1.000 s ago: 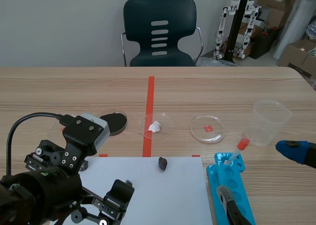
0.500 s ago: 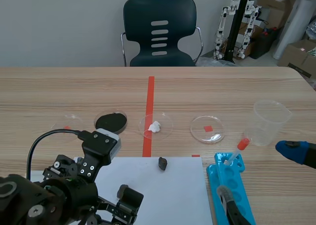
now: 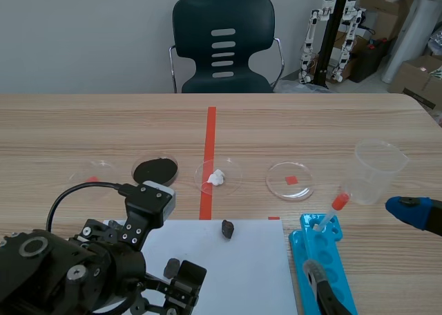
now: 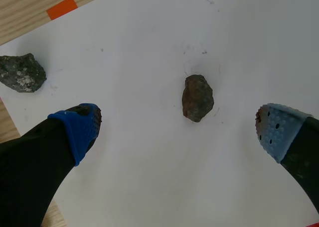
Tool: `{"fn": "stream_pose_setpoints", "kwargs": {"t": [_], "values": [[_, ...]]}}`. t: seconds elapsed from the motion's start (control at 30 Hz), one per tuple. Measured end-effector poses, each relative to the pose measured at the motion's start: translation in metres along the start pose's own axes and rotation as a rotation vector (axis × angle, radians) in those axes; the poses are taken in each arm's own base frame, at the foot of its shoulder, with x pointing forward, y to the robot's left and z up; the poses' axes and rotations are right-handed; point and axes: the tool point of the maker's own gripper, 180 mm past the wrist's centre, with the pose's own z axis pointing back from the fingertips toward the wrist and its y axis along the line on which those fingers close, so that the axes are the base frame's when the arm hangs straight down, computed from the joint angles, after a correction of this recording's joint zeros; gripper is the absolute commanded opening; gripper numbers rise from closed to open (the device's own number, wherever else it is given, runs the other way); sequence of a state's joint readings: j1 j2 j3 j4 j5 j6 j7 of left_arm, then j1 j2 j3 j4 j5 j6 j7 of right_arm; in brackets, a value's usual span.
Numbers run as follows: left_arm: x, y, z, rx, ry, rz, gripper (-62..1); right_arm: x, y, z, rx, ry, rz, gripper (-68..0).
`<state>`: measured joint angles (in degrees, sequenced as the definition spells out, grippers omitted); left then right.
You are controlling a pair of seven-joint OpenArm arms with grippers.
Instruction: Pick up the middle mineral with the left hand
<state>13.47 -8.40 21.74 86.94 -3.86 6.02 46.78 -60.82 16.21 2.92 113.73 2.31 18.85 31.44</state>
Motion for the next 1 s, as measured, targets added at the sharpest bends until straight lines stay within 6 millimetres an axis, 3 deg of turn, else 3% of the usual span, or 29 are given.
{"fn": "stream_pose_setpoints", "kwargs": {"t": [0.2,0.7,1.0], "values": [[0.016,-0.010,-0.001,-0.017,-0.030,0.015,1.4,0.000,0.000,0.000,0.000,0.000,0.000,-5.2],[0.023,-0.022,-0.001,-0.028,0.037,0.113,1.4,0.000,0.000,0.000,0.000,0.000,0.000,-5.2],[0.001,-0.018,-0.021,-0.003,0.136,0.126,1.4,0.000,0.000,0.000,0.000,0.000,0.000,-5.2]]}}
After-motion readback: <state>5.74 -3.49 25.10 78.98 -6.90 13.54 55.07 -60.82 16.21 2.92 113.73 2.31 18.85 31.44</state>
